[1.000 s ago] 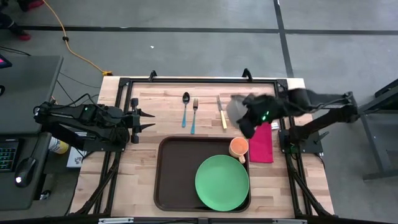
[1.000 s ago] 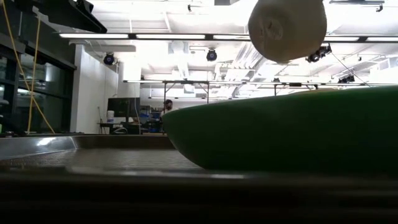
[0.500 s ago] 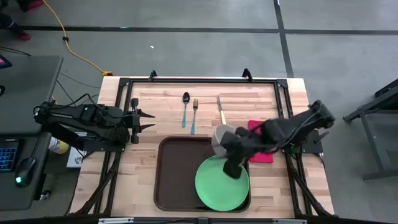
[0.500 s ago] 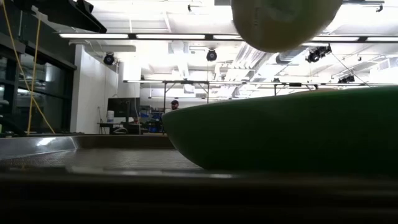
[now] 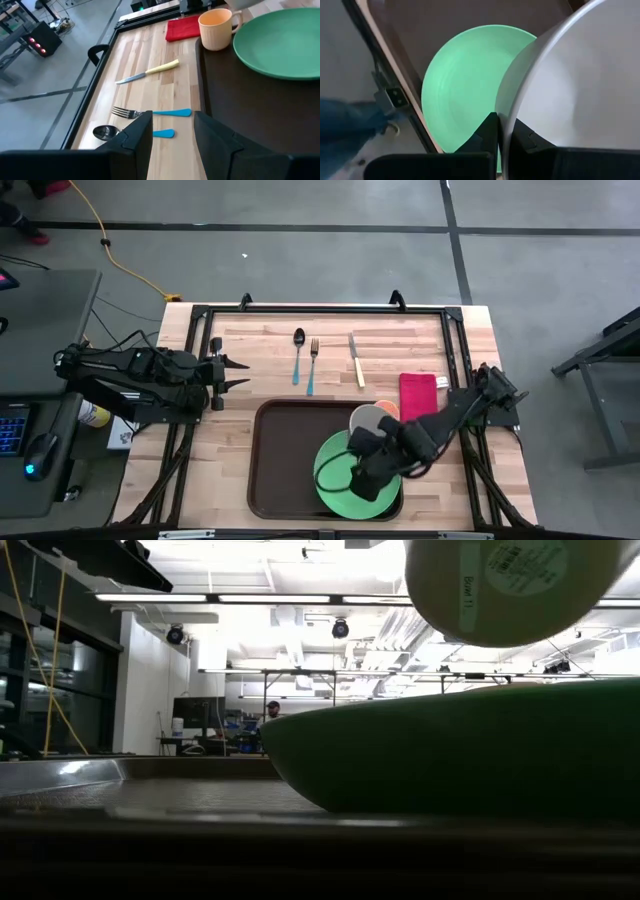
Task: Set up tray
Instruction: Put the gray bowl on top of the green plate
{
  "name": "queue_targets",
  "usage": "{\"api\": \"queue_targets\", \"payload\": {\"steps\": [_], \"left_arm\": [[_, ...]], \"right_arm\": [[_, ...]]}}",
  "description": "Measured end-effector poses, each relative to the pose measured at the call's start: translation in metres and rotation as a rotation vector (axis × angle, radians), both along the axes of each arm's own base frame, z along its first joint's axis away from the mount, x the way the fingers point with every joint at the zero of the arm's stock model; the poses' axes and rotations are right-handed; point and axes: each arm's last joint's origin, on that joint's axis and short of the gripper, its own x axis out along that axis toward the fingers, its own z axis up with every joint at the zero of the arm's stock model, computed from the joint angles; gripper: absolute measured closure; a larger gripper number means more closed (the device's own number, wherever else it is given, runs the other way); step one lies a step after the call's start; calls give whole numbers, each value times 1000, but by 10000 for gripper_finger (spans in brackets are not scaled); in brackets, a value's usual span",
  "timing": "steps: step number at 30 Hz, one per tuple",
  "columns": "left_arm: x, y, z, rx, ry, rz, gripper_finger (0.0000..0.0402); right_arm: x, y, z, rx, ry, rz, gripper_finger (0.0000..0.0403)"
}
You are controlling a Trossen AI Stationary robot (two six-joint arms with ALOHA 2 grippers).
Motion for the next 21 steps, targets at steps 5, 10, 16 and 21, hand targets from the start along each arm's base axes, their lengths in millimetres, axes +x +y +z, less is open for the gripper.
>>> {"api": "queue_targets", "payload": {"steps": [5, 10, 16, 21], "left_arm": [[0, 0, 0, -44, -11, 19, 229], [0, 0, 0, -66, -17, 30, 229], [0, 0, 0, -72, -17, 29, 229], [0, 0, 0, -74, -16, 28, 229]], "right_arm": [[3, 28, -13, 24, -63, -49, 403], [5, 52, -27, 55, -91, -25, 403], [7, 69, -52, 51, -16, -8, 403], [15, 75, -74, 51, 46, -5, 403]]}}
